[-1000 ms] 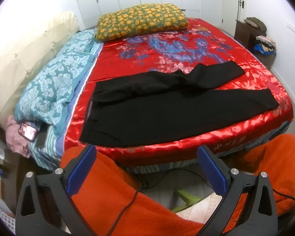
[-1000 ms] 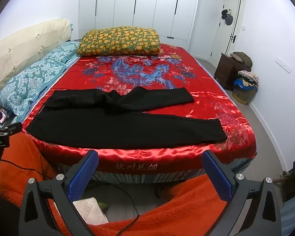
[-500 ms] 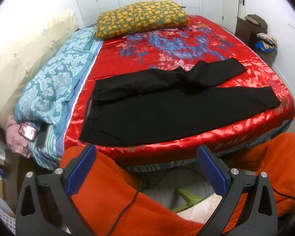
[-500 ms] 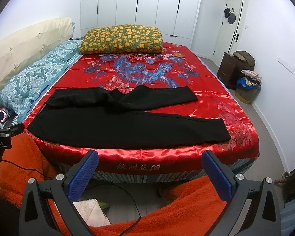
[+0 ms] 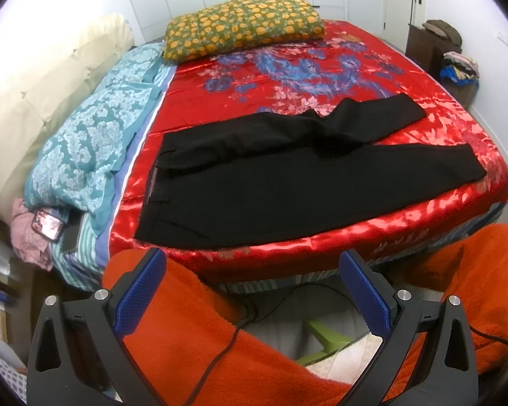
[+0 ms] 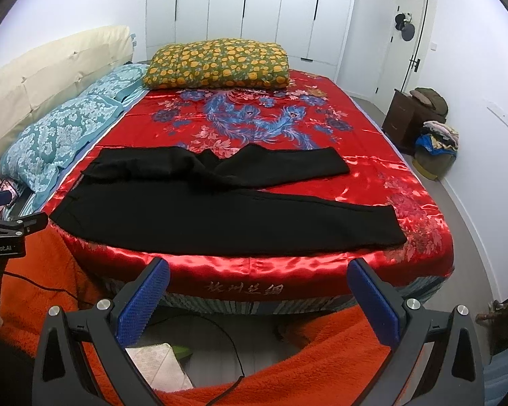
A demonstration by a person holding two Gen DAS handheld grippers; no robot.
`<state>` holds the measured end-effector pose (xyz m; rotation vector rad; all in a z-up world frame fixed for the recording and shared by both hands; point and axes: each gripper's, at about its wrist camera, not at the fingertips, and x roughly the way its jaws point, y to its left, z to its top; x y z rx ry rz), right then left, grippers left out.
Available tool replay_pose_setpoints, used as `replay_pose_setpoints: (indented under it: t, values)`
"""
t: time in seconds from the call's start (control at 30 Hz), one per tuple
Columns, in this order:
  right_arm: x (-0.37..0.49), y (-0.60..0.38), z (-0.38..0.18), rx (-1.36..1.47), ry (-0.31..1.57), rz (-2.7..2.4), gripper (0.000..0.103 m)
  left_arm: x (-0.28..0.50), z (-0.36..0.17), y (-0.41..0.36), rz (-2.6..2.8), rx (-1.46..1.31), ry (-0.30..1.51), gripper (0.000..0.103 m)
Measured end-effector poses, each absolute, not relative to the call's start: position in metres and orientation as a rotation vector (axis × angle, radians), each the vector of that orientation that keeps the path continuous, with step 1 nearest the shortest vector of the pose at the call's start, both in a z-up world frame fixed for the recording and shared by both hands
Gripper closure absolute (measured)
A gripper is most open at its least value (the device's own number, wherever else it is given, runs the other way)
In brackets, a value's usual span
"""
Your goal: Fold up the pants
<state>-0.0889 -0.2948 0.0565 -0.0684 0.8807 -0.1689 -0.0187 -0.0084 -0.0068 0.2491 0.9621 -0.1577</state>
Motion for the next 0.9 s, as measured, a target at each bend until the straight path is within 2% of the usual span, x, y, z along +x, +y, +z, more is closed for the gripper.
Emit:
replay_pose_setpoints:
  t: [0.57,0.77,0.9]
  values:
    - [-0.080,-0.279,0.054,-0.110,0.870,-0.072,0.000,-0.006,-0.017,-0.010,-0.194,0.232,1.015,0.001]
    - [-0.072,-0.303,0.058,0.023,0.803,-0.003,0.000,0.008,-0.025,-0.012,-0.201,0.215,1.045,0.001]
    - [-0.056,-0.306,0.046,0.060,0.782,0.086,0.000,0.036,-0.023,-0.017,-0.168,0.254,0.952,0.001]
